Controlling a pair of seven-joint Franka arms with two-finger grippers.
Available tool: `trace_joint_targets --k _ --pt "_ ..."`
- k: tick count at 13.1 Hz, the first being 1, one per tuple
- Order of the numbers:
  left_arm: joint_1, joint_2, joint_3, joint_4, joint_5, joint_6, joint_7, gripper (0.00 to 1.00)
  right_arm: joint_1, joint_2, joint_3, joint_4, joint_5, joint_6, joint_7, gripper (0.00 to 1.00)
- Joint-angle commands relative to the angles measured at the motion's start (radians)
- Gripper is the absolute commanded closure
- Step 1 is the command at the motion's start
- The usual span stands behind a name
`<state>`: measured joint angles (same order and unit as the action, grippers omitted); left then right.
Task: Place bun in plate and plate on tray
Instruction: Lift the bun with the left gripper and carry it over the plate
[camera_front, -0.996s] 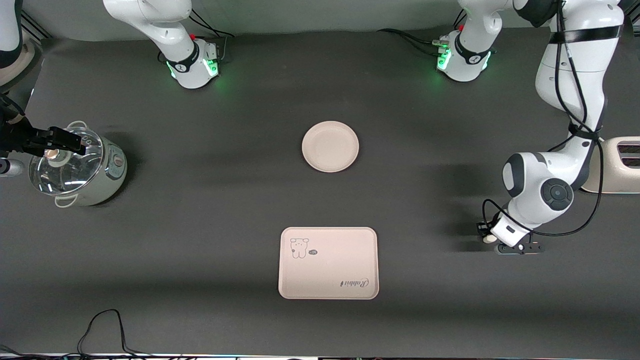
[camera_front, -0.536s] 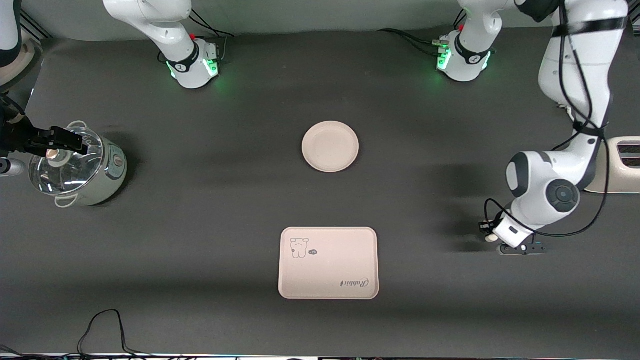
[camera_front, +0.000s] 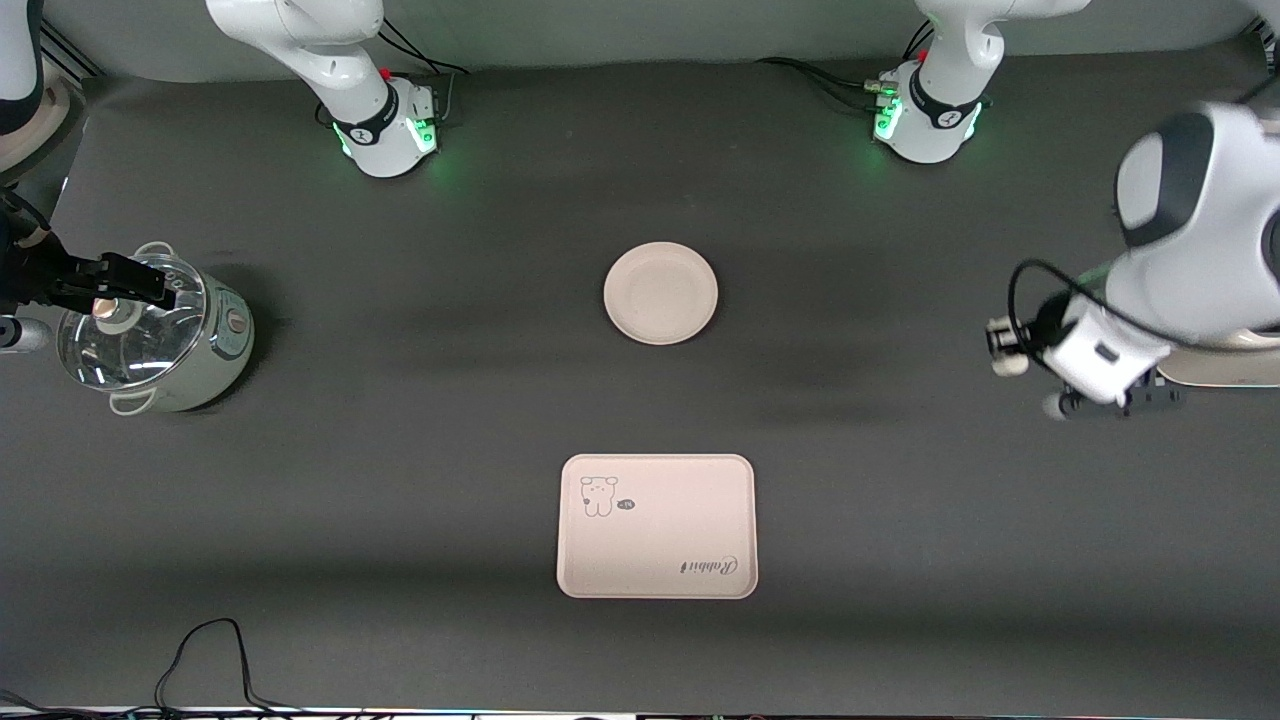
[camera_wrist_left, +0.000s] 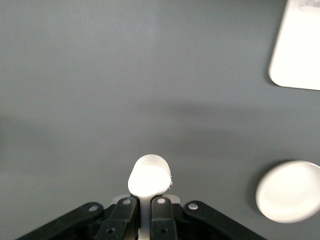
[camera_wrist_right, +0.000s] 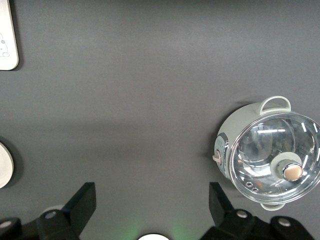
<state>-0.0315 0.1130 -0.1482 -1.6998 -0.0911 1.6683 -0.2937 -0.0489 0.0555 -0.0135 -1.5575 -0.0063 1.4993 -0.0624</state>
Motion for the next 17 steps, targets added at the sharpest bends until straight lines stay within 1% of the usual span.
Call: trace_joint_targets --k 1,3,5,6,7,10,13,15,17 --pt "-0.013 -0.081 -0.112 -0.014 -0.045 -0.039 -0.199 0.94 0.007 -0.014 -0.010 -0.012 0.014 0.002 -0.010 0.00" --pt "-0.015 -0.084 -0.238 -0.003 -0.055 -0.018 -0.371 0.94 0.007 -0.014 -0.010 -0.012 0.014 0.002 -0.010 0.00" --pt "-0.021 -0.067 -0.344 -0.006 -0.055 0.046 -0.517 0.93 0.007 -0.014 -0.010 -0.012 0.014 0.002 -0.008 0.00" --pt "-0.028 -0.043 -0.391 -0.011 -0.055 0.089 -0.574 0.93 0.007 -0.014 -0.010 -0.012 0.014 0.002 -0.007 0.00" --pt "-0.057 -0.015 -0.410 -0.012 -0.052 0.135 -0.620 0.93 0.007 -0.014 -0.010 -0.012 0.014 0.002 -0.005 0.00" --pt "-0.189 0.106 -0.410 -0.026 0.000 0.267 -0.714 0.90 0.007 -0.013 -0.010 -0.012 0.014 0.002 -0.002 0.00" --pt "-0.296 0.247 -0.410 -0.069 0.129 0.408 -0.830 0.90 0.007 -0.011 -0.010 -0.010 0.012 0.002 -0.002 0.00" --pt "-0.338 0.360 -0.410 -0.077 0.227 0.479 -0.899 0.90 0.007 -0.011 -0.010 -0.010 0.009 0.002 -0.002 0.00" --pt "-0.349 0.451 -0.407 -0.077 0.308 0.552 -0.952 0.90 0.007 -0.009 -0.008 -0.010 0.008 0.002 -0.002 0.00"
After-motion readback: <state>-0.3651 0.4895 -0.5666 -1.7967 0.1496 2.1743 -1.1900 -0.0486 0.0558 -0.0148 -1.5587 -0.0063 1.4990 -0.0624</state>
